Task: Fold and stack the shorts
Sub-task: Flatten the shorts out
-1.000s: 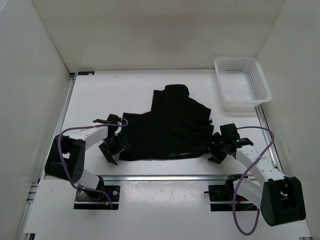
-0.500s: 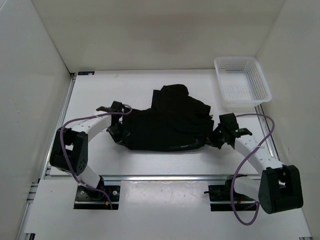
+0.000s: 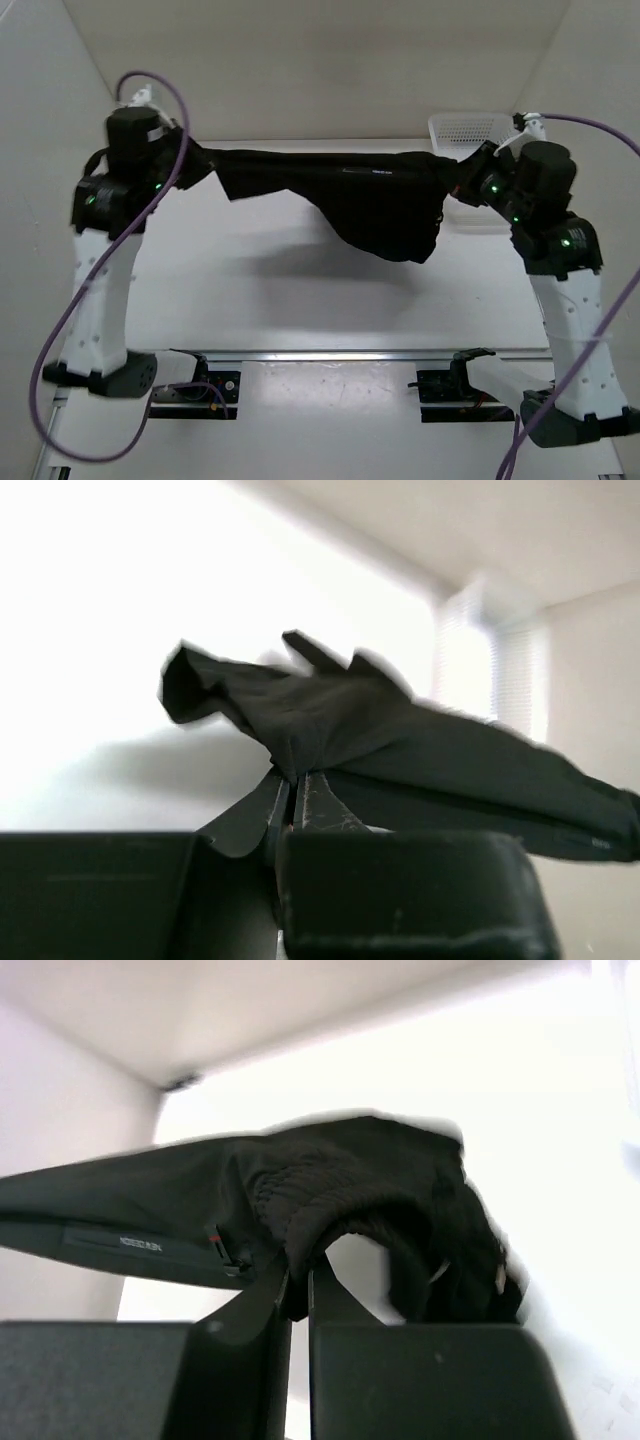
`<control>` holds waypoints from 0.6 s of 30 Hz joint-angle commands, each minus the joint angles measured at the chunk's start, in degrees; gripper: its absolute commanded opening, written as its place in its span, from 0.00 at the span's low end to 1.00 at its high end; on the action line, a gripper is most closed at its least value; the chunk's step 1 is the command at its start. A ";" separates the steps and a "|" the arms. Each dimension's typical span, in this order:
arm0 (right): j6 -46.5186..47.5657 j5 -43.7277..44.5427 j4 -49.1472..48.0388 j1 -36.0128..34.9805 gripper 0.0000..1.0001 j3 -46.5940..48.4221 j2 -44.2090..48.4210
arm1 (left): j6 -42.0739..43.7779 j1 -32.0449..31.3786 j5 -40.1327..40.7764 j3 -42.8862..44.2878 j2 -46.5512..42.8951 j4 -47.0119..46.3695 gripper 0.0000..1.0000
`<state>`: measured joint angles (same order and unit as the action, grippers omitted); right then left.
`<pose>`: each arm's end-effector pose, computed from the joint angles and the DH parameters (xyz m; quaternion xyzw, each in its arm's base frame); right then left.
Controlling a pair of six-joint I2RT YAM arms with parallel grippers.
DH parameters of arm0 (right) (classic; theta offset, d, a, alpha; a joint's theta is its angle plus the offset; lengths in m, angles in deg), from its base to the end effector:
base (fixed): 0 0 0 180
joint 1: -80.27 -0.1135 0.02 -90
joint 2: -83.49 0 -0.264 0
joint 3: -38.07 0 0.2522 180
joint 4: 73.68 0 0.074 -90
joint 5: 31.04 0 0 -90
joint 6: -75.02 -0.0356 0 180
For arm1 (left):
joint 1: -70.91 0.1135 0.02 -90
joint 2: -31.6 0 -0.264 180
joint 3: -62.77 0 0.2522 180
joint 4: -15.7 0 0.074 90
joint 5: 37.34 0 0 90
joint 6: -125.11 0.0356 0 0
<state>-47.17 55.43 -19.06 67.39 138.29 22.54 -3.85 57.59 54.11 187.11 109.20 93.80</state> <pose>0.1873 0.0451 0.4749 0.1149 0.7867 0.2549 0.5504 0.2238 -0.0520 0.4980 -0.1995 0.8487 -0.2058 0.4444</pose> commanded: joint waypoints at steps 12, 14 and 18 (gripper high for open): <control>14.61 -19.23 13.28 0.23 0.00 27.97 7.07 | 7.50 2.77 5.14 24.31 -17.66 3.42 0.10; 12.86 -18.44 13.28 0.23 0.00 28.68 7.60 | 7.50 2.77 5.67 26.95 -15.91 4.74 0.10; 11.27 -13.97 13.89 0.23 0.00 25.00 6.98 | 8.72 2.77 5.83 22.60 -13.63 3.88 0.10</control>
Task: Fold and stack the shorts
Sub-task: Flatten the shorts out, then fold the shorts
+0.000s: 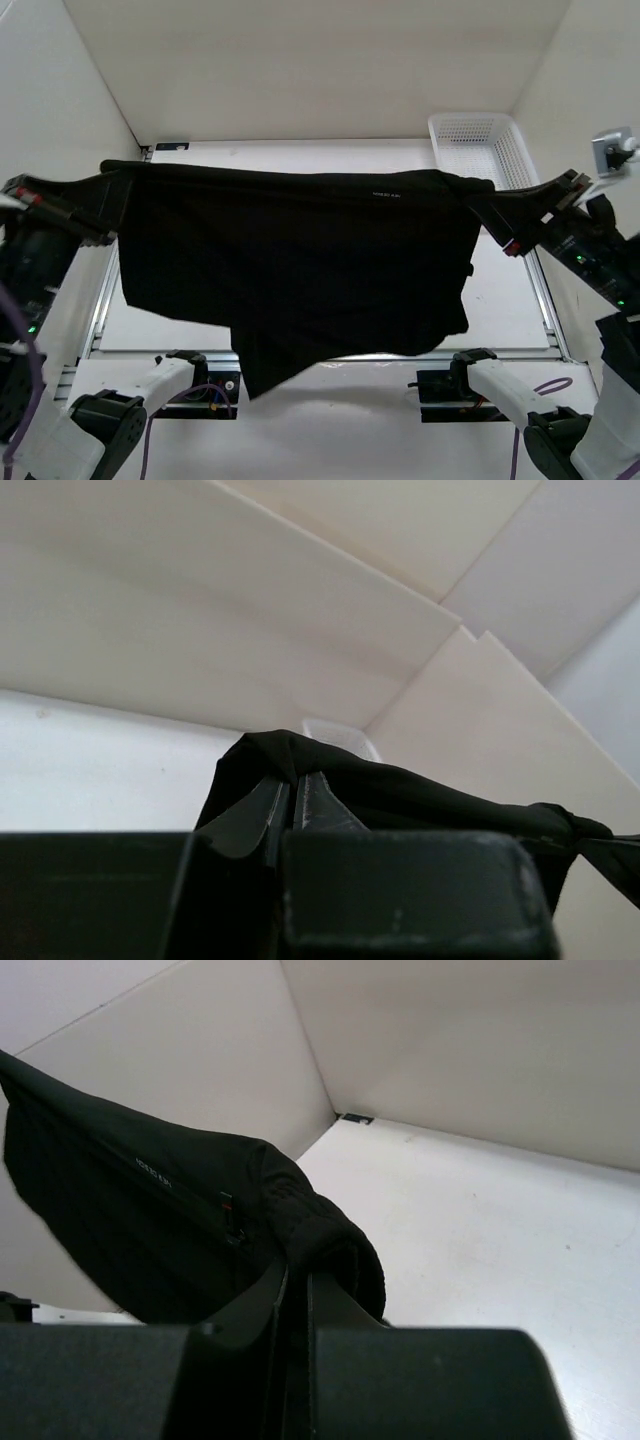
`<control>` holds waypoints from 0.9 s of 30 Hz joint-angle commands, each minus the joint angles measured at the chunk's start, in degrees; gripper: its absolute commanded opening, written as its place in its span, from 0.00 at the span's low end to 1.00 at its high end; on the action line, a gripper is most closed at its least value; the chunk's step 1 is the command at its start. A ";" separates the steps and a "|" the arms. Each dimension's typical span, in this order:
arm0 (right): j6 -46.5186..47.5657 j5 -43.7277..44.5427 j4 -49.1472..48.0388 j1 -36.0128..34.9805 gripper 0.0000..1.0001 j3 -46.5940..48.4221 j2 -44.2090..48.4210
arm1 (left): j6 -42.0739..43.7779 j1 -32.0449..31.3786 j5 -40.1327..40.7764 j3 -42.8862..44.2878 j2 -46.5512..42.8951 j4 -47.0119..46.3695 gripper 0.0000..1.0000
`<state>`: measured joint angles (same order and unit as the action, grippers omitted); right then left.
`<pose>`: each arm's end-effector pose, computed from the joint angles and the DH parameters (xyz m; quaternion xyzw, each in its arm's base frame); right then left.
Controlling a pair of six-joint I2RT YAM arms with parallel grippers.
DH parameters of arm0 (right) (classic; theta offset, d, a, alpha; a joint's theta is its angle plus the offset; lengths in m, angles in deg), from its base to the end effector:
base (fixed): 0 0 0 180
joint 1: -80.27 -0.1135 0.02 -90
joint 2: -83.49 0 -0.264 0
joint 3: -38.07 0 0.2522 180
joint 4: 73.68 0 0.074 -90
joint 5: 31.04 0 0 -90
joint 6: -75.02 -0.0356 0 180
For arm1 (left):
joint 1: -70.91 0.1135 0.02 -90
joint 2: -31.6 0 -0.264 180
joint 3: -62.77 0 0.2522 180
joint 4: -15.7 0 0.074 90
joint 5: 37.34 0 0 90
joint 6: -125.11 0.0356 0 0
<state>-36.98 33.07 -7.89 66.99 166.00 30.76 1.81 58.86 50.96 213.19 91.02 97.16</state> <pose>0.0248 0.0218 0.5848 -0.1225 0.6415 0.3633 0.6645 -0.0106 0.0012 0.6111 -0.1079 0.6368 -0.3031 0.7007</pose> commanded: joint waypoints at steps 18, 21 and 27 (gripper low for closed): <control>-0.58 25.27 -22.32 1.15 0.00 -36.31 -42.31 | 8.34 5.20 11.09 -11.18 52.53 -7.33 0.10; -1.11 23.35 -22.85 1.68 0.00 -26.66 -53.21 | 9.03 6.95 8.48 -1.33 64.03 -6.18 0.10; -2.34 21.32 -17.41 1.68 0.00 -8.27 -66.36 | 9.74 7.57 6.36 9.86 71.19 -3.63 0.10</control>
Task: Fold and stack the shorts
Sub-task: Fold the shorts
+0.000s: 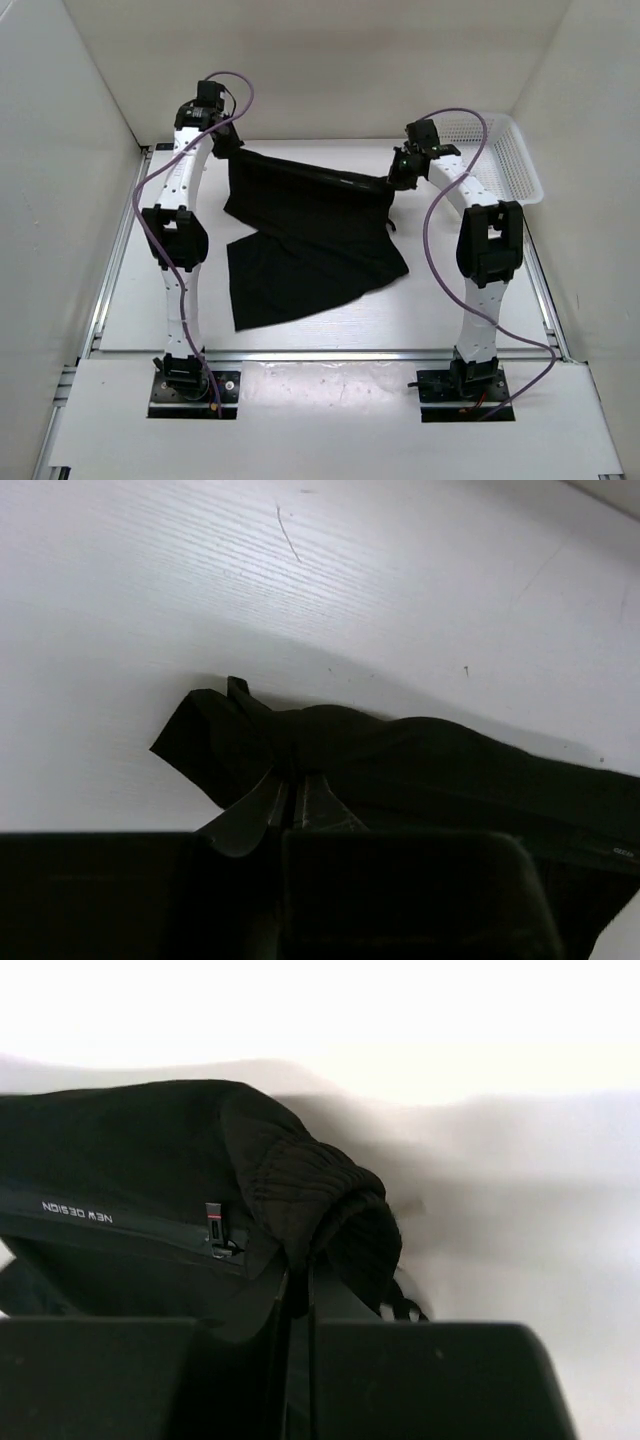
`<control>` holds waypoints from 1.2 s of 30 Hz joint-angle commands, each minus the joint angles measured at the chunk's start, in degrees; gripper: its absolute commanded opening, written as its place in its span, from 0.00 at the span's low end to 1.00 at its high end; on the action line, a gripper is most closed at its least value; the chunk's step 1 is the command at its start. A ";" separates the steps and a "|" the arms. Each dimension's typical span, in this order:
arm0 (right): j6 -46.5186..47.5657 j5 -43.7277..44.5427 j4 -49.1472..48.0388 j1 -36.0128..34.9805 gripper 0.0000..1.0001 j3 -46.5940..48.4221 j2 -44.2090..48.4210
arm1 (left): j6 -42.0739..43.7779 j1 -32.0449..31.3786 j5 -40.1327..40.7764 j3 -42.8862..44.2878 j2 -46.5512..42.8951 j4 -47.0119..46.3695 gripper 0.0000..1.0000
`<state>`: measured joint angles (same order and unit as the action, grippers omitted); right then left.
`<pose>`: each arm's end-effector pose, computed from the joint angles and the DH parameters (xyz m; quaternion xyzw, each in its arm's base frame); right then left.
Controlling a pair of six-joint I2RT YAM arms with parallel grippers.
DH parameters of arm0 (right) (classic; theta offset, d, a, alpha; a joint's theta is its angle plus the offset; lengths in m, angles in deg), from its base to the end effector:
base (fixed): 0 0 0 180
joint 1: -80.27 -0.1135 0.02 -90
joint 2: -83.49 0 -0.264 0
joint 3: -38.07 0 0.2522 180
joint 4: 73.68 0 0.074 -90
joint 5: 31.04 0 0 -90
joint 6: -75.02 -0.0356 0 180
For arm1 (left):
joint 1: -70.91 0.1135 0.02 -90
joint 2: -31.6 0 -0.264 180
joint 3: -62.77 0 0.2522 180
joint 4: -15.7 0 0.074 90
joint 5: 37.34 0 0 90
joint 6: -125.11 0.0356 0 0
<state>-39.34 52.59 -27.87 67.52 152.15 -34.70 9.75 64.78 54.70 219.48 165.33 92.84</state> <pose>0.4543 0.1068 0.2444 0.0759 0.9351 0.1584 0.3078 0.4961 -0.0520 0.3139 -0.1643 0.9371 -0.0672 0.3007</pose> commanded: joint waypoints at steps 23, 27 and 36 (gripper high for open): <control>-3.77 10.23 5.04 -2.88 0.00 -44.29 46.37 | -13.91 -8.10 -2.13 -80.89 -65.69 -6.78 0.10; -7.53 10.77 5.65 -6.13 0.00 -53.69 54.80 | -16.90 -10.39 -2.13 -88.71 -67.73 -6.77 0.10; -17.21 16.29 12.67 -12.47 0.91 -63.06 67.92 | -18.67 -13.56 -3.02 -89.27 -61.41 -7.22 1.00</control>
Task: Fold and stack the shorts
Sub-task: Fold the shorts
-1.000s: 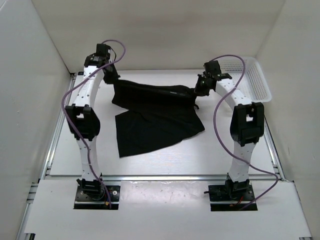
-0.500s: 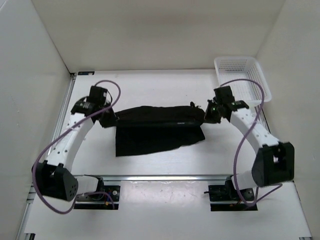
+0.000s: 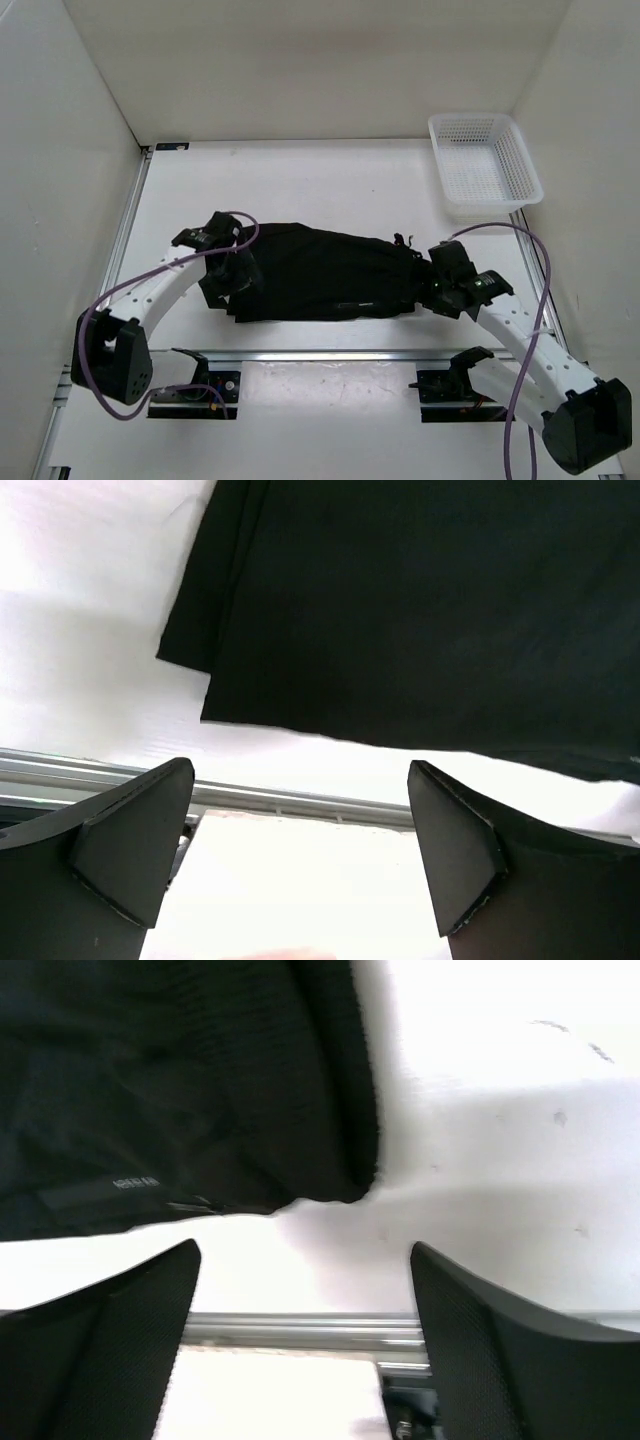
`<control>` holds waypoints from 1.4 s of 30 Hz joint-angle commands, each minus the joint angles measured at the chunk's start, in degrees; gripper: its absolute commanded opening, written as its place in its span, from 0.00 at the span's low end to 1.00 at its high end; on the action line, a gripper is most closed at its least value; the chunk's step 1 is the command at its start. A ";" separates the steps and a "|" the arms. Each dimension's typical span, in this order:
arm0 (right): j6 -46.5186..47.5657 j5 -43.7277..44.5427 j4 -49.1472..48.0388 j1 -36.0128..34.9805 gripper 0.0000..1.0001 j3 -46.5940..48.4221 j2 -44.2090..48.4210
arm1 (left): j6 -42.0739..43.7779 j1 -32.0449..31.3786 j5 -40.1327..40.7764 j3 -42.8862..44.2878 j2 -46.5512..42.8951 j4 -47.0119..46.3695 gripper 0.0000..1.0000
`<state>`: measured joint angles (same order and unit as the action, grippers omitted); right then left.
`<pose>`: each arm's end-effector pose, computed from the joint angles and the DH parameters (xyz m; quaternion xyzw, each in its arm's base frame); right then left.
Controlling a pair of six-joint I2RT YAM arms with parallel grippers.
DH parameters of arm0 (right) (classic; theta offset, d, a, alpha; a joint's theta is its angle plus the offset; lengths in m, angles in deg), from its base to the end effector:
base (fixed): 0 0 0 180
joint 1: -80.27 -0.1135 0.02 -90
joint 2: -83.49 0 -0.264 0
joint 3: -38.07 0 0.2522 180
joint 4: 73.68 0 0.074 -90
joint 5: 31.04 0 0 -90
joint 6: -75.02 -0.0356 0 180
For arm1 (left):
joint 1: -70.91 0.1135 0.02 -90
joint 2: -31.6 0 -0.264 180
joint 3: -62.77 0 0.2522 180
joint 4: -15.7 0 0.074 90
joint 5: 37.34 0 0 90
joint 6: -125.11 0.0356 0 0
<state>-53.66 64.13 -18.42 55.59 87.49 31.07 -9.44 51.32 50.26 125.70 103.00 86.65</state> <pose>0.1544 0.0674 0.2164 0.1293 0.9522 0.1065 0.2553 0.1930 -0.0703 0.2189 -0.2132 0.9724 -0.0666 0.0670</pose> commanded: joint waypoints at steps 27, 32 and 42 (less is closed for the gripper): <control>-19.32 -15.82 -30.76 16.78 0.63 -12.90 -14.36 | 12.12 19.15 -1.29 19.12 18.17 -3.40 0.79; -18.80 -4.92 -27.36 15.20 0.00 -7.98 -16.66 | 13.96 21.00 -2.35 17.98 16.50 -3.40 0.78; -7.04 7.74 -17.86 14.67 0.00 6.68 -14.64 | 13.45 18.73 -5.51 13.16 19.30 -7.43 0.52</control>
<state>-65.57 64.65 -39.32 70.60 89.02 14.67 3.67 71.91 47.86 140.91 122.80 82.26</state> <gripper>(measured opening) 0.113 0.563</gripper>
